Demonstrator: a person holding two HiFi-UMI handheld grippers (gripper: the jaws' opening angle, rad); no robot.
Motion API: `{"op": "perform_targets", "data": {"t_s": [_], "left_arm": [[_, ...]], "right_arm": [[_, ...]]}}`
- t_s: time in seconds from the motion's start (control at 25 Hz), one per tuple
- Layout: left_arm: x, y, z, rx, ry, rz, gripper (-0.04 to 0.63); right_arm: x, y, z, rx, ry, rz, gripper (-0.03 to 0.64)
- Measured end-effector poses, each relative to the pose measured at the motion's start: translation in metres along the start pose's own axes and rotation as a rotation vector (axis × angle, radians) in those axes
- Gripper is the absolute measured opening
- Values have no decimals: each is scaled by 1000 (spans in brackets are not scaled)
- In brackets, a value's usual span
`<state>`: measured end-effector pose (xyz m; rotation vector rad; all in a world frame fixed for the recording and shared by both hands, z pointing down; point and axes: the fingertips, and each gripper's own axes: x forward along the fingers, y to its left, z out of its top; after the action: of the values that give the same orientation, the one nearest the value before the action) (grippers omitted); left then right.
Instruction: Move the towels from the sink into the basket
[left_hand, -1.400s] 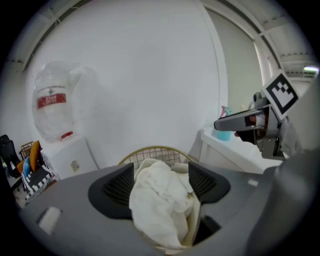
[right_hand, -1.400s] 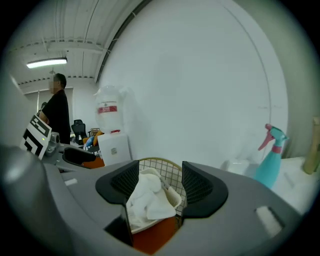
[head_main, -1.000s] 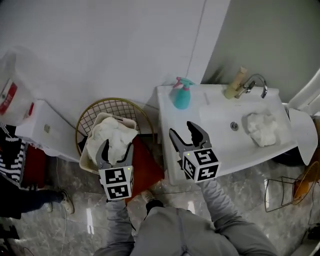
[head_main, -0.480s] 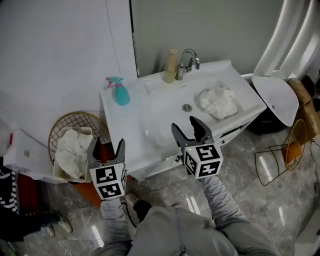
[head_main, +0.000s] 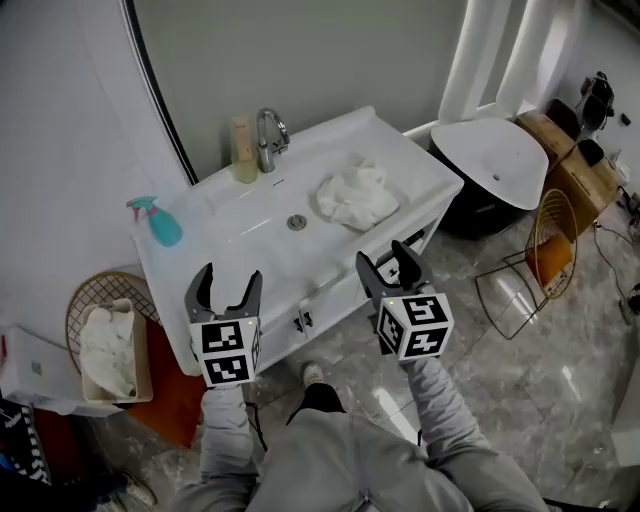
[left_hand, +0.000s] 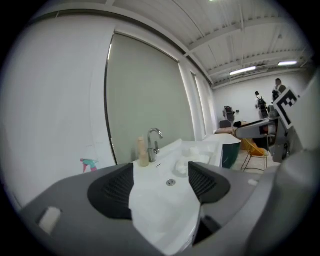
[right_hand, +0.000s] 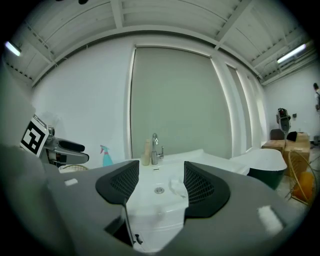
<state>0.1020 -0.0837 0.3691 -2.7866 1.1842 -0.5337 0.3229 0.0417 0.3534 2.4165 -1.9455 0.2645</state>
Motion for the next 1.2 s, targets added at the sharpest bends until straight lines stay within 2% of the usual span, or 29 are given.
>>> {"op": "perform_targets", "data": {"t_s": [0.32, 0.6, 0.84, 0.96, 1.2], "left_arm": [[113, -77, 26, 46, 22, -117, 373], [223, -127, 40, 53, 81, -181, 373], [287, -144, 40, 54, 149, -228, 373], [312, -147, 33, 49, 203, -268, 383], [368, -151, -18, 93, 363, -332, 397]], "right_arm": [[28, -106, -21, 3, 66, -57, 261], [98, -179, -44, -28, 203, -17, 263], [151, -194, -70, -89, 356, 87, 302], [175, -191, -83, -154, 439, 153, 322], [230, -190, -119, -342, 595, 283, 350]]}}
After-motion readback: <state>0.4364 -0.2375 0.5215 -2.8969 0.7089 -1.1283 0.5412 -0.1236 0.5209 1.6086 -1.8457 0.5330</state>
